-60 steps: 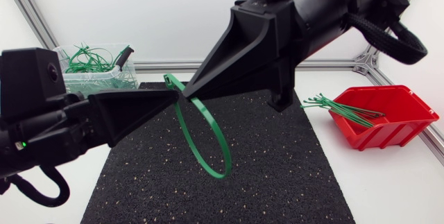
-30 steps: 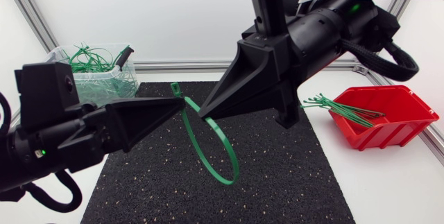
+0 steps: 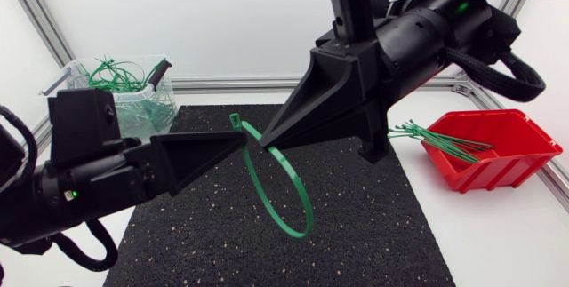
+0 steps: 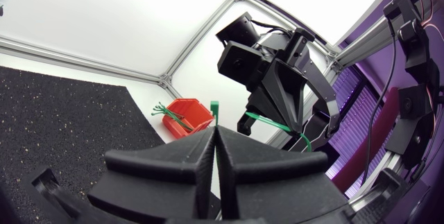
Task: Take a green cable tie from the red box, thread the tail through the head to close it, then place it in the transparent bin on the left.
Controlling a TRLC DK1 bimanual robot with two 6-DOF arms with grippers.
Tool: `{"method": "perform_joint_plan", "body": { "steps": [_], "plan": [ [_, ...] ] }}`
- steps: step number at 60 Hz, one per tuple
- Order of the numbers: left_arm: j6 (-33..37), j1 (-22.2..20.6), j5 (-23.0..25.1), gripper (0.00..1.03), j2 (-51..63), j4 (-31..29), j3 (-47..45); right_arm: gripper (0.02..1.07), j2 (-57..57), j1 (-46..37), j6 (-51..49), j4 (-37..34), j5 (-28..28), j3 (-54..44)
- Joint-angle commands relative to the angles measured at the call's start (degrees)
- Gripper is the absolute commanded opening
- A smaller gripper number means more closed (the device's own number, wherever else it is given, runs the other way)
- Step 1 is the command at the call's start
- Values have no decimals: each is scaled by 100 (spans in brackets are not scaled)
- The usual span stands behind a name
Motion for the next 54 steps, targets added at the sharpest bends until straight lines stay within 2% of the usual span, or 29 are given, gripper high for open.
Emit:
{"method": "perform_joint_plan", "body": {
  "steps": [1, 54],
  "plan": [
    [-158, -31, 34, 4, 117, 133, -107, 8, 94, -37, 86, -111, -34, -10],
    [-176, -5, 228, 4, 108, 204, -72, 8, 480, -98, 50, -94, -78, 245]
  ]
}}
